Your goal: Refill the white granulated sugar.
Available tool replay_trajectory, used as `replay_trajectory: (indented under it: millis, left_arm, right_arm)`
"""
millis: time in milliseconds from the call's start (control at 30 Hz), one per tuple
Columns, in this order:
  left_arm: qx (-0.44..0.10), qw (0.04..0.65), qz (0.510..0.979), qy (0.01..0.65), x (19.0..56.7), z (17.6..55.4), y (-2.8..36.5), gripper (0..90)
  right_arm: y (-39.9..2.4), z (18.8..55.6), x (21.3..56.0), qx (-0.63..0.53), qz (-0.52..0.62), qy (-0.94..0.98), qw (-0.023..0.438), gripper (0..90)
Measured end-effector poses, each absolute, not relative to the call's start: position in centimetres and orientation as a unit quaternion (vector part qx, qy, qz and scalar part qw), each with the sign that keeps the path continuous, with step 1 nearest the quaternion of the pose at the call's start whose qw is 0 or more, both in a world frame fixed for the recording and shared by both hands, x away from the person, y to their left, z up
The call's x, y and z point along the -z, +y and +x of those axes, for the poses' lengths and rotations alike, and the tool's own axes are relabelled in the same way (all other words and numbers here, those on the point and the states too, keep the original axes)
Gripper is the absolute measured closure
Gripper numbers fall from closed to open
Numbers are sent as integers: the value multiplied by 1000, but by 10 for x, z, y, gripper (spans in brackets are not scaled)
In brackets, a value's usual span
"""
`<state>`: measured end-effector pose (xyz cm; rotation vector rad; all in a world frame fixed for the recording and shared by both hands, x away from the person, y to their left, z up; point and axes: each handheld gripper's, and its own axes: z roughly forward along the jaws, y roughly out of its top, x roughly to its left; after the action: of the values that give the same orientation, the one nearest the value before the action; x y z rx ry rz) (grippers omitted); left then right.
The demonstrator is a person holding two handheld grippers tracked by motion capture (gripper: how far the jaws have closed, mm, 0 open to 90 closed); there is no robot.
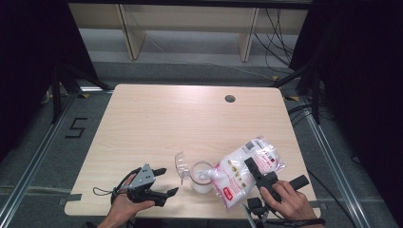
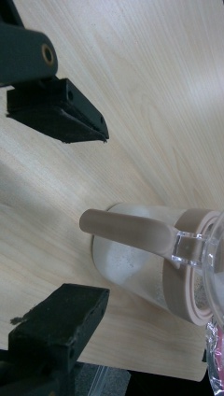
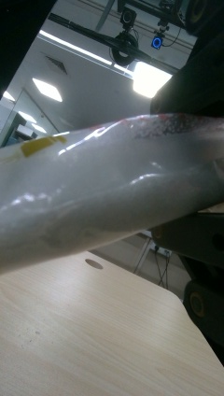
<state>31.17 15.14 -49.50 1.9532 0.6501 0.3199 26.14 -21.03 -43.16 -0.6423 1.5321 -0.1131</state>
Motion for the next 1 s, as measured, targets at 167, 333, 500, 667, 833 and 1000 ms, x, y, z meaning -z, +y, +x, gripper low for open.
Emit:
replay_trajectory:
  millis: [167, 333, 500, 667, 833, 1000]
  left_arm:
    - [-131, 505, 808, 275, 495, 311, 151, 194]
    - [-128, 507, 807, 274, 496, 311, 151, 194]
    - [-128, 507, 808, 273, 495, 311, 151, 195]
    - [-131, 505, 808, 275, 495, 311, 151, 194]
    - [-130, 506, 808, 274, 495, 311, 151, 194]
    - [-131, 505, 809, 270, 495, 312, 152, 195]
  right_arm:
    - [-210, 261, 432, 50, -285, 681, 672, 727]
    - [-210, 261, 431, 50, -285, 681, 673, 727]
    - [-210, 261, 431, 50, -285, 681, 672, 728]
    - [-210, 261, 431, 50, -285, 681, 672, 728]
    - [-210, 261, 431, 50, -285, 682, 672, 729]
    - [-210, 261, 431, 49, -285, 682, 671, 729]
